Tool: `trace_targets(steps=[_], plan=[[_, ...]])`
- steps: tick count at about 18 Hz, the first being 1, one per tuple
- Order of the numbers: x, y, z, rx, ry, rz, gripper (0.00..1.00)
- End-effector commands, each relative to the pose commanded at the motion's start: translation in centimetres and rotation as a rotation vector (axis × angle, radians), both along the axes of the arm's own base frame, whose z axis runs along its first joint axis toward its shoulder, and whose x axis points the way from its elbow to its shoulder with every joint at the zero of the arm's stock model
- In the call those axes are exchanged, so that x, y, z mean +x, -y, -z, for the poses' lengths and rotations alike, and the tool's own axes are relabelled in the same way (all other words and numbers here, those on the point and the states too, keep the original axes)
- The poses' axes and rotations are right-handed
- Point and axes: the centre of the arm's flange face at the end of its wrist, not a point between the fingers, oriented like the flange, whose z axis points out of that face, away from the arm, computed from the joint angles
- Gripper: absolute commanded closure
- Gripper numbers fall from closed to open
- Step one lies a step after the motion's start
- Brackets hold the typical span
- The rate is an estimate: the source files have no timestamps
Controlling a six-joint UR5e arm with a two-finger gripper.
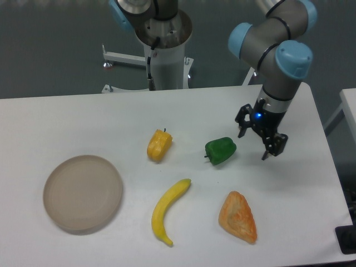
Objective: Place the green pepper on the table
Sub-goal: 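Open the gripper, release the green pepper, and raise away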
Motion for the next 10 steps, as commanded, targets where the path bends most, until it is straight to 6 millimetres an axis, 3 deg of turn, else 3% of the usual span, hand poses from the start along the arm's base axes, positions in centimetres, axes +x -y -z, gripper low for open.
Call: trace_targets(steps=[6,10], plan=[[-2.5,-2.1,0.0,-0.019,-0.057,-0.013,0.00],[-2.8,-3.3,-0.1,-0.014,-0.073,-0.005,0.00]])
